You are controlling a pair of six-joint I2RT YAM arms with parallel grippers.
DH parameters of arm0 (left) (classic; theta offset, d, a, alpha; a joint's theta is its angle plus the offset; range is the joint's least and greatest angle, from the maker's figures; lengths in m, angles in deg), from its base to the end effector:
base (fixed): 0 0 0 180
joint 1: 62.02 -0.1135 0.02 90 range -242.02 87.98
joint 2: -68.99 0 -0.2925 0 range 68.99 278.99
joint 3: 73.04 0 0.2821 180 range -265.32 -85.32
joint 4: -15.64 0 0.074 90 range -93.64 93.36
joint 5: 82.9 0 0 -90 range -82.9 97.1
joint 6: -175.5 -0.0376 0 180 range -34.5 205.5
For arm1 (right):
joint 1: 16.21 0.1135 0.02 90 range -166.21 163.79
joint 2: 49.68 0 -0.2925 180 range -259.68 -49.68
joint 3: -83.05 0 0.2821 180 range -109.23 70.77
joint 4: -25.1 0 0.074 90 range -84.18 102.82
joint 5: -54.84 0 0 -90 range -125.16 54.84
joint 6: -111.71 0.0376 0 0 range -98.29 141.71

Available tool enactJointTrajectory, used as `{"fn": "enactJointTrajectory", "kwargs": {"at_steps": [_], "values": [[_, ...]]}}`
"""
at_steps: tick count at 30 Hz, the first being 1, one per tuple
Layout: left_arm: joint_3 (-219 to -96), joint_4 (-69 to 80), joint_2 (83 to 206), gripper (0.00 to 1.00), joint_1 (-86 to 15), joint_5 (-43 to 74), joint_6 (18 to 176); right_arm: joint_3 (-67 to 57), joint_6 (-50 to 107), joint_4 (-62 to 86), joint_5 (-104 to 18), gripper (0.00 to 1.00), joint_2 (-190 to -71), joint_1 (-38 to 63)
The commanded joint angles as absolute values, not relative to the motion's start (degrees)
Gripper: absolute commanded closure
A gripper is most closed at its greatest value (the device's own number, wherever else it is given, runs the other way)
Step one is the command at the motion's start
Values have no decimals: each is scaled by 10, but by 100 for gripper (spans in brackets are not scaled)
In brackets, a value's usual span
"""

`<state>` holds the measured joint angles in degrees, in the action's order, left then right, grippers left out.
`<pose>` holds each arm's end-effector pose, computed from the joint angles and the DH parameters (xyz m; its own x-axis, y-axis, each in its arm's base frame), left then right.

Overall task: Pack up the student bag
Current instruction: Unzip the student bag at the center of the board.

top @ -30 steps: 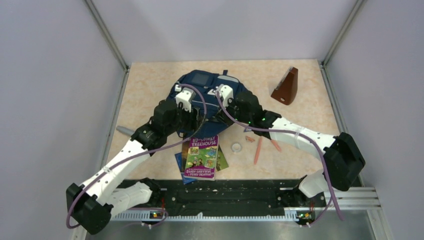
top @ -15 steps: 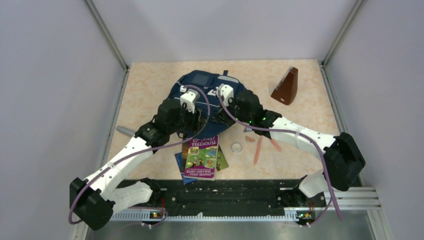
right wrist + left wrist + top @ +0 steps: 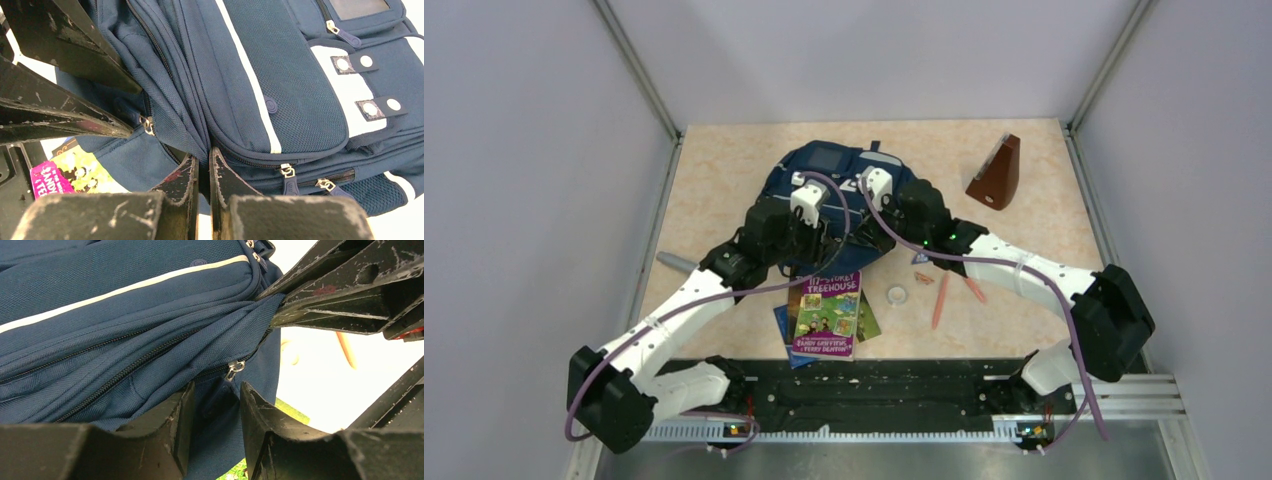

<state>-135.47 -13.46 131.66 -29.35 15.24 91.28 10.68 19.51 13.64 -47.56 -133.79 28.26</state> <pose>0.2200 -0.1474 0.3177 -0.4747 0.1859 -0.8603 0.5935 0.7894 -0.1568 0.2569 0.2635 0.3034 -0.2492 -0.2972 -0.9217 -0.8352 0.5477 0.0492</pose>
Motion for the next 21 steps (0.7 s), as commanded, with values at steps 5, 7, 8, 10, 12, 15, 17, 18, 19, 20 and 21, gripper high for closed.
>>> {"fn": "enactJointTrajectory", "kwargs": {"at_steps": [5, 7, 8, 10, 12, 15, 17, 18, 19, 20, 21], "values": [[-1358, -108, 1336, 56, -287, 128, 891, 73, 238, 241, -518, 100, -1309, 281], [-1358, -108, 1338, 61, -286, 104, 890, 74, 242, 245, -522, 100, -1309, 281], [-1358, -107, 1338, 64, -284, 93, 890, 75, 244, 247, -524, 100, -1308, 281], [-1357, -102, 1339, 71, -281, 84, 889, 79, 247, 251, -526, 100, -1306, 281], [-1356, -92, 1340, 77, -275, 89, 890, 81, 248, 253, -524, 100, -1305, 281], [-1351, -70, 1335, 89, -274, 108, 898, 82, 247, 251, -521, 100, -1304, 281], [-1350, -58, 1326, 97, -274, 108, 903, 86, 246, 250, -518, 100, -1300, 281], [-1351, -54, 1320, 100, -274, 102, 906, 90, 246, 250, -516, 100, -1299, 281], [-1351, -52, 1314, 100, -274, 94, 906, 92, 245, 249, -514, 100, -1298, 281], [-1354, -49, 1308, 100, -274, 87, 905, 95, 244, 248, -512, 100, -1297, 281], [-1353, -47, 1303, 100, -274, 81, 903, 97, 243, 245, -509, 100, -1297, 281]]}}
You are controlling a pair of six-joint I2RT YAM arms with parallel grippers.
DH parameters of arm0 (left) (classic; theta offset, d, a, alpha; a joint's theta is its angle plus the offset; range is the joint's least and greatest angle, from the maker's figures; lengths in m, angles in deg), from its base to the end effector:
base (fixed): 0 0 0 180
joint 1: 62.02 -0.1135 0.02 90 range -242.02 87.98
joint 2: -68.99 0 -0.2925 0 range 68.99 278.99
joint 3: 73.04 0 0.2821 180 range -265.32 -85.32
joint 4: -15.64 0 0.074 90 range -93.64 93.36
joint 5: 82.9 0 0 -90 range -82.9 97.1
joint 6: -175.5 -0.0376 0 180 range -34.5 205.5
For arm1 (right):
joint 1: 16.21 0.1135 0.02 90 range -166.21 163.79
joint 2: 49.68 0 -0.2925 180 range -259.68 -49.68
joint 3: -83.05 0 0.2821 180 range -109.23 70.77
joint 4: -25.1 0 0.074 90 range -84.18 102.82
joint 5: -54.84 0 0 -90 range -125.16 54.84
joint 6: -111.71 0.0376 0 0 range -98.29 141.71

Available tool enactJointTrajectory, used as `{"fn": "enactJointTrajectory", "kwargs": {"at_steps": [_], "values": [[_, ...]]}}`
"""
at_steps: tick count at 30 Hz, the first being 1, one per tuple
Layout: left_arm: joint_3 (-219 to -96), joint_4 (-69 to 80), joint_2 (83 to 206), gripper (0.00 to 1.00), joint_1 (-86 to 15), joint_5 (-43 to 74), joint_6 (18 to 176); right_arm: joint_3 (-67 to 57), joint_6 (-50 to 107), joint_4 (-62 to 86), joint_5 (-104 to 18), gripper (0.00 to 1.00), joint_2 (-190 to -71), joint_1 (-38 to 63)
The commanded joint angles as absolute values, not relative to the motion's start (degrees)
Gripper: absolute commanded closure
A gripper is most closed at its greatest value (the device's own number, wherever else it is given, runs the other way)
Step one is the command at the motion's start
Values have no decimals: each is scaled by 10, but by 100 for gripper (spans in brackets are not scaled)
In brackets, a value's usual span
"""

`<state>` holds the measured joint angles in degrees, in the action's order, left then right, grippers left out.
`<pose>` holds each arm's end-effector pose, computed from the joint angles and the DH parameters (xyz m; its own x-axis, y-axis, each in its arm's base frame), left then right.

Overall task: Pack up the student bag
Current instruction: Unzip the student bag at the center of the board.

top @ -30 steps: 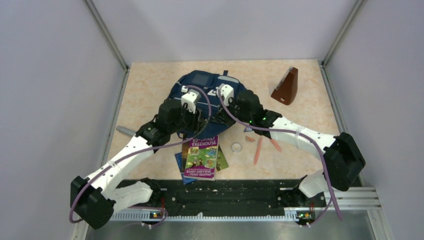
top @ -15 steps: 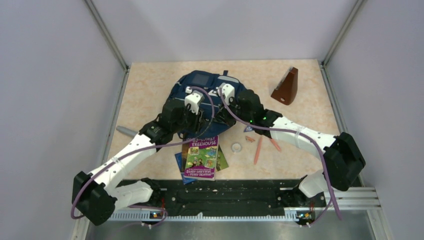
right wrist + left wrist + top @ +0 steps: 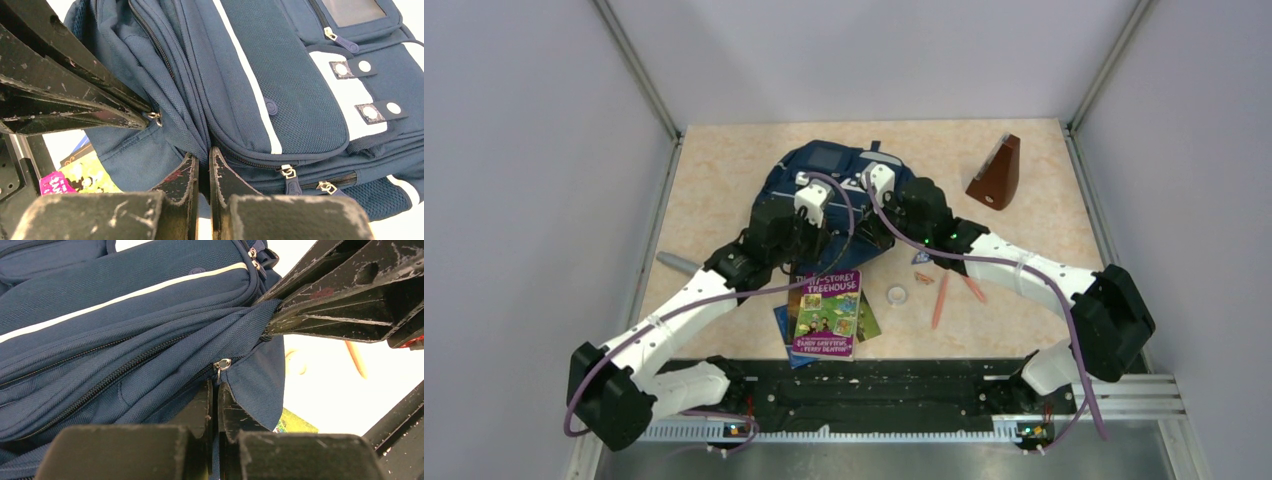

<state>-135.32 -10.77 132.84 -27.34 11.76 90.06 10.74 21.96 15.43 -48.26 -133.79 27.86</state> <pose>0.2216 -0.1570 0.3160 -0.4344 0.2042 -0.8773 0.5935 0.7976 -0.1082 0.2592 0.2628 0.3063 -0.2666 -0.2522 -0.9302 -0.8278 0.5542 0.0870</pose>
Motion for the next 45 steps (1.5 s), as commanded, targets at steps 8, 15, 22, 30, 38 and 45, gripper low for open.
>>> {"fn": "enactJointTrajectory", "kwargs": {"at_steps": [8, 15, 22, 30, 38, 45], "values": [[-1372, -65, 1290, 100, -274, 22, 881, 108, 228, 226, -492, 100, -1291, 281], [-1395, -84, 1292, 100, -274, -19, 860, 120, 220, 210, -483, 100, -1282, 281], [-1448, -153, 1302, 100, -274, -22, 808, 128, 199, 191, -458, 100, -1281, 281], [-1488, -218, 1317, 100, -275, -33, 797, 134, 197, 191, -456, 100, -1277, 281], [-1486, -220, 1327, 90, -277, 67, 836, 138, 208, 202, -482, 100, -1276, 281], [-1467, -184, 1344, 76, -280, 113, 883, 148, 234, 217, -506, 100, -1278, 281]]}}
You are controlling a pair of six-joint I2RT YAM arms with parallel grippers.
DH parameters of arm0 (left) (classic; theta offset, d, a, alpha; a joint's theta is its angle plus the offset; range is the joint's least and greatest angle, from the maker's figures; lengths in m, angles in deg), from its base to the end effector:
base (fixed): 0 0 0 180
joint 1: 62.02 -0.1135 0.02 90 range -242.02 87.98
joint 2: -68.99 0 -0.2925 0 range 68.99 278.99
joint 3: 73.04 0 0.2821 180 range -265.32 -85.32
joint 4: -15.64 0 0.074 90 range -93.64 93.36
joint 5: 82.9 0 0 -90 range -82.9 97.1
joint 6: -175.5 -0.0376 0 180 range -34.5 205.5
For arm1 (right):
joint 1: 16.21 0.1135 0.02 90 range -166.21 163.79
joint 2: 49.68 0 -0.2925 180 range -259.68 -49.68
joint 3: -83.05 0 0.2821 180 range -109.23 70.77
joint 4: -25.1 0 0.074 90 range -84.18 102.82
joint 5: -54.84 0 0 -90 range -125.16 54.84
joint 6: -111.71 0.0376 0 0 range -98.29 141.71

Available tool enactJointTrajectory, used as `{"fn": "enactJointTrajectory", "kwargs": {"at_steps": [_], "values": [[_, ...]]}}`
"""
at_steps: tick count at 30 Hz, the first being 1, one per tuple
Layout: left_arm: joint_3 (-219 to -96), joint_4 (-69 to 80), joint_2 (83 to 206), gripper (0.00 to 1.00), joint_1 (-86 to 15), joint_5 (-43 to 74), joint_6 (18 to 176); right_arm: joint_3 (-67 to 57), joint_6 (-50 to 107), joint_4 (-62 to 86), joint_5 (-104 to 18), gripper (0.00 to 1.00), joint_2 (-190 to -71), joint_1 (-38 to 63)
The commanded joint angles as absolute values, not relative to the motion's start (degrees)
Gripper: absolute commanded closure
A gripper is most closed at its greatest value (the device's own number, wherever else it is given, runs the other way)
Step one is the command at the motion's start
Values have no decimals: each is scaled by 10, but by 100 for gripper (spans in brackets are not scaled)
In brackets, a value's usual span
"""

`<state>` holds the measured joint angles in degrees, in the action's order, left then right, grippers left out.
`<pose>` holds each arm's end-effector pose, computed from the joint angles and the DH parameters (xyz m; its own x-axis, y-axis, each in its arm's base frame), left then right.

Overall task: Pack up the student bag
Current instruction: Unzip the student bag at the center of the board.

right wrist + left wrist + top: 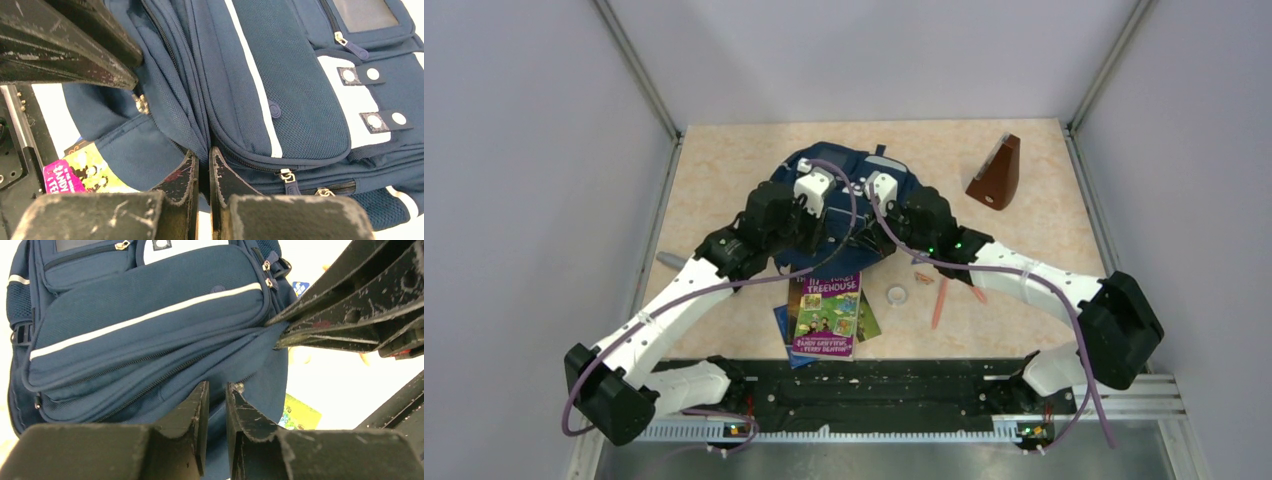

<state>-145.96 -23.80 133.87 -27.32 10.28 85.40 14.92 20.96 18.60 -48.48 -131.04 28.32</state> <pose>0.2211 -0.1556 0.3597 -0.4273 0.2980 -0.8536 0.6081 0.7934 -0.0274 0.2468 0.2550 0.3008 -0.2297 -0.2438 -0.9422 -0.8401 0.5385 0.0654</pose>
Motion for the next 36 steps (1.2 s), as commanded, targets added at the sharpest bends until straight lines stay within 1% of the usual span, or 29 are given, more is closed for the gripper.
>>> {"fn": "enactJointTrajectory", "kwargs": {"at_steps": [1, 4, 9, 13, 15, 17, 21, 27, 36], "values": [[-1465, -182, 1346, 75, -280, 112, 886, 148, 235, 217, -508, 100, -1278, 282], [-1464, -179, 1354, 74, -281, 104, 889, 149, 236, 216, -508, 100, -1276, 282], [-1454, -183, 1357, 73, -281, 126, 889, 152, 237, 218, -507, 100, -1274, 282], [-1428, -183, 1336, 67, -281, 172, 877, 154, 237, 219, -505, 100, -1275, 281], [-1411, -172, 1321, 63, -281, 174, 885, 154, 236, 219, -505, 100, -1276, 281], [-1397, -159, 1306, 56, -281, 169, 899, 153, 236, 221, -505, 100, -1279, 282], [-1377, -138, 1290, 48, -280, 168, 918, 150, 237, 223, -510, 100, -1285, 282], [-1371, -138, 1298, 47, -281, 146, 946, 150, 240, 228, -513, 100, -1290, 281], [-1377, -157, 1321, 51, -274, 114, 955, 153, 243, 233, -512, 100, -1289, 281]]}}
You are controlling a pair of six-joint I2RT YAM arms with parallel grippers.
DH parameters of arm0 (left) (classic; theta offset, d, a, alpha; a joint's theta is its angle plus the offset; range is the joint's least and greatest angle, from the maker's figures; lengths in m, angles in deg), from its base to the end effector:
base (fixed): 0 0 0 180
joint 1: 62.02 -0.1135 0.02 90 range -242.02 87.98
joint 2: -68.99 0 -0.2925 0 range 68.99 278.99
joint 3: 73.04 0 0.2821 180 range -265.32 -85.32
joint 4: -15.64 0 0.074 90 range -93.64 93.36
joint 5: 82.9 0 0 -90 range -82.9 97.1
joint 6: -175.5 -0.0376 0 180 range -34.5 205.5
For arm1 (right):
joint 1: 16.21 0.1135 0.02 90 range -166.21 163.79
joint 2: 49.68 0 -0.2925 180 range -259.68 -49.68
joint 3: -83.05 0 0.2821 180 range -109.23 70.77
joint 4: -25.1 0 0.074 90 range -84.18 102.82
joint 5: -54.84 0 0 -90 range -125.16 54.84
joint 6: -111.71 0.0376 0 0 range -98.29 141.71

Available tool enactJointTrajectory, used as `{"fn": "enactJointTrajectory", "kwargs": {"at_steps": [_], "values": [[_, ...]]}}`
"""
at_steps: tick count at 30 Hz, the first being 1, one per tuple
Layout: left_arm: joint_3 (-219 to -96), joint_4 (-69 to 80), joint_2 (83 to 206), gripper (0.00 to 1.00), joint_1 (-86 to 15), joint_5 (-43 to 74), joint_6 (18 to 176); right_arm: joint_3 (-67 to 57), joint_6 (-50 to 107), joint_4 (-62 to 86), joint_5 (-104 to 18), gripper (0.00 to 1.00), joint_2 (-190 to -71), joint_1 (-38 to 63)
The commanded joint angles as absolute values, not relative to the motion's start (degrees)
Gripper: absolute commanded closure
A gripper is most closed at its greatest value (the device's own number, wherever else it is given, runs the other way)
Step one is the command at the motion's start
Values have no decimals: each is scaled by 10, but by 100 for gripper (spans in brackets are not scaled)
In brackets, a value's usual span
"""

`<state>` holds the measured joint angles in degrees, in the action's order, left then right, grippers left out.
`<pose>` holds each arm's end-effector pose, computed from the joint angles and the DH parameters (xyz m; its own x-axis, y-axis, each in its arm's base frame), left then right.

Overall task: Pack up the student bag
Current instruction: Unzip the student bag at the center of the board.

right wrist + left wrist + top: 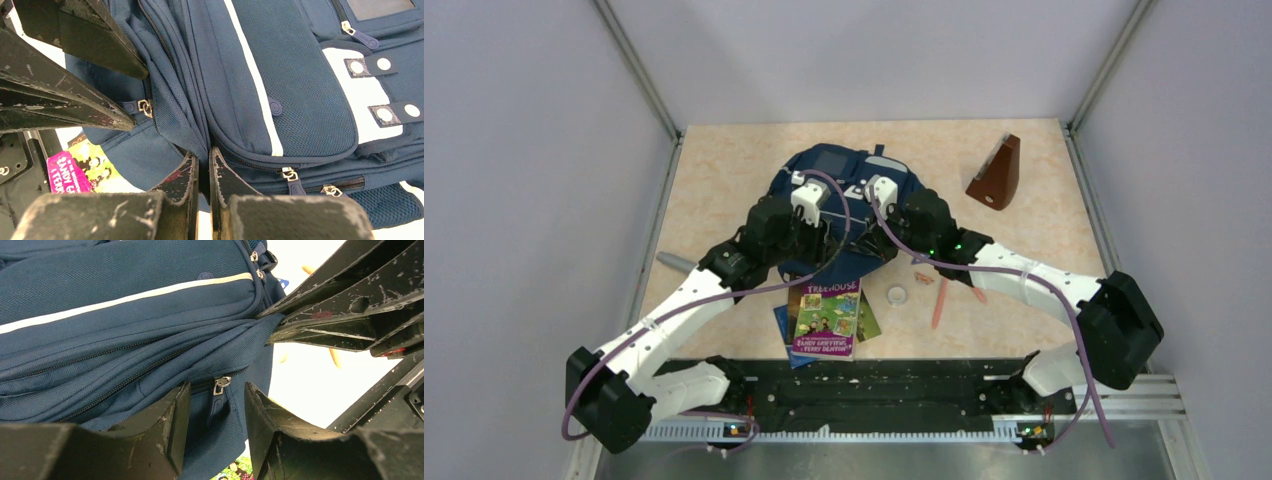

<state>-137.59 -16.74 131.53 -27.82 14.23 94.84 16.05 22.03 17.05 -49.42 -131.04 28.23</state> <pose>0.2150 -0.1517 0.3267 -0.5175 0.1570 -0.8412 0.5699 0.7965 -0.2019 0.2444 0.2527 0.2906 -0.2769 -0.2639 -0.9239 -0.8396 0.5340 0.0991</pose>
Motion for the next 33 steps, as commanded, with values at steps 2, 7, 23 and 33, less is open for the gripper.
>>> {"fn": "enactJointTrajectory", "kwargs": {"at_steps": [2, 7, 23, 33], "values": [[-1377, -161, 1322, 51, -266, 96, 949, 153, 244, 234, -511, 100, -1290, 282], [-1377, -167, 1321, 52, -222, 15, 924, 153, 245, 235, -506, 100, -1290, 282], [-1379, -179, 1353, 67, -161, -136, 896, 159, 254, 246, -510, 100, -1286, 281], [-1393, -121, 1344, 90, -161, -164, 879, 164, 250, 236, -506, 100, -1284, 282]]}}
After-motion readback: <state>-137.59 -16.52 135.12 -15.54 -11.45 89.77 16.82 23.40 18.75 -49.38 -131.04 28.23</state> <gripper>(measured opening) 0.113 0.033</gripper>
